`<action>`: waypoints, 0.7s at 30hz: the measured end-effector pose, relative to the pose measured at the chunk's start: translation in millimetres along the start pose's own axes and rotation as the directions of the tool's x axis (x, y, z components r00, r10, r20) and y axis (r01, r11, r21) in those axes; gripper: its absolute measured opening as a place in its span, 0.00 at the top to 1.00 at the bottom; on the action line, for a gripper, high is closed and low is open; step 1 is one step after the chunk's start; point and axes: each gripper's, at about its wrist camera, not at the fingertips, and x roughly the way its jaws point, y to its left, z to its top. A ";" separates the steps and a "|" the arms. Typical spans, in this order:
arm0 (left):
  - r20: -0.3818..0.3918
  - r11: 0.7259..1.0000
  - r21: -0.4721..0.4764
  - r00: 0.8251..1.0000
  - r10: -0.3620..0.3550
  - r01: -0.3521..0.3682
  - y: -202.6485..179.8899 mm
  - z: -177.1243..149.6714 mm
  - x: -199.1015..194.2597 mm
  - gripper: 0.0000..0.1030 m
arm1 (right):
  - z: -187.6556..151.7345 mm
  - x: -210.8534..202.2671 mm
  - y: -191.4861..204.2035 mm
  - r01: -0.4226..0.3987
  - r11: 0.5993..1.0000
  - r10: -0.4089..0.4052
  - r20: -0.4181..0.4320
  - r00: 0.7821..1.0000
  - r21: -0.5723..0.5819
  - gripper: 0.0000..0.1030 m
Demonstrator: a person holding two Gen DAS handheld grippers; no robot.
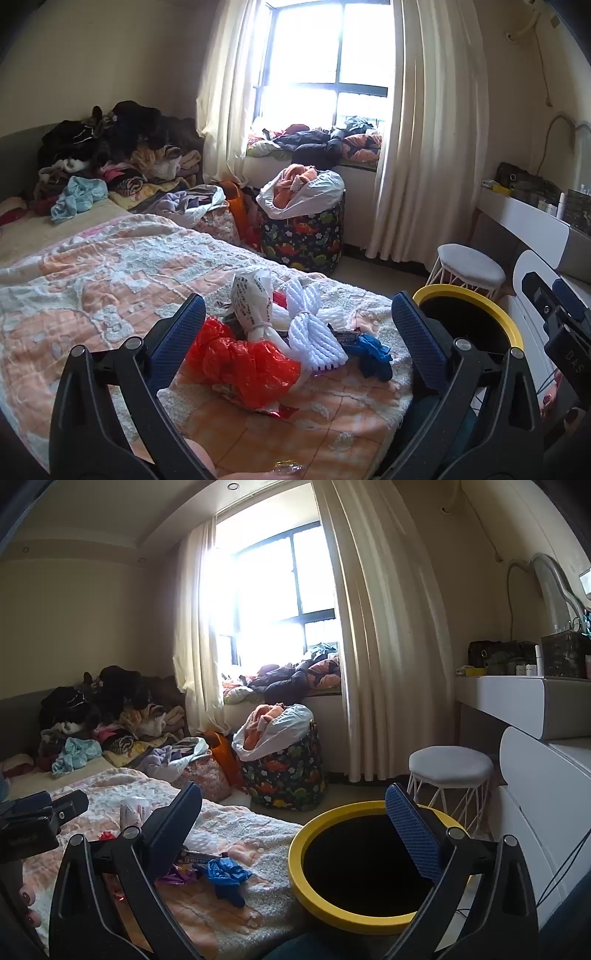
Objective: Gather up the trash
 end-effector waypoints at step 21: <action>0.003 1.000 -0.007 1.000 -0.021 0.021 -5.6 -0.7 0.4 0.10 | 2.0 -0.3 2.7 -0.003 1.000 0.003 -0.009 1.000 -0.013 0.06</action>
